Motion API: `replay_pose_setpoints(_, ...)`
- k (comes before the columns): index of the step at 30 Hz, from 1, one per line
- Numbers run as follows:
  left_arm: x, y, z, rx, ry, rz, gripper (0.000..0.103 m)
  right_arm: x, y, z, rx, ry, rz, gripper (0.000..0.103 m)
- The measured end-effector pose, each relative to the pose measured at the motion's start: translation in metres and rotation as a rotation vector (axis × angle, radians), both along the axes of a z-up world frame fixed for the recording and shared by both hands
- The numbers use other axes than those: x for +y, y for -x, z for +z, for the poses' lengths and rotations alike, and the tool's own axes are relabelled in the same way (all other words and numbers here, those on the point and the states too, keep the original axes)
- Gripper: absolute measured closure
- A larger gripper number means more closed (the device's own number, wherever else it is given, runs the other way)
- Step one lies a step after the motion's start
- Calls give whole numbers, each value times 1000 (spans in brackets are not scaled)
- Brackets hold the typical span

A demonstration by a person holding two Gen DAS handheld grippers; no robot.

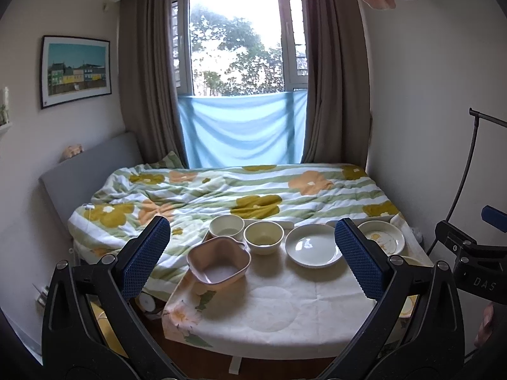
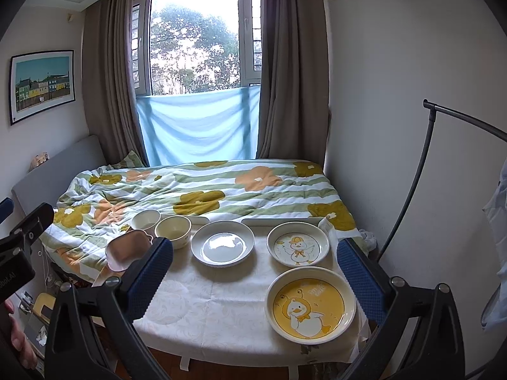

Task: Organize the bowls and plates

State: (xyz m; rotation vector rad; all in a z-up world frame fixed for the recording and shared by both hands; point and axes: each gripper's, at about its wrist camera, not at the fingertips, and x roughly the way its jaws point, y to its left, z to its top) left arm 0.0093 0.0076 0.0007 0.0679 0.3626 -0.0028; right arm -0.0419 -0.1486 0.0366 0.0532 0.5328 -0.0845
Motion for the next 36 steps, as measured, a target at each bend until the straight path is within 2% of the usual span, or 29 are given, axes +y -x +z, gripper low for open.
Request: replay_pose_setpoints(36,4,-8,-2,17,-15,8,0,1,-2,-1,5,4,-1,0)
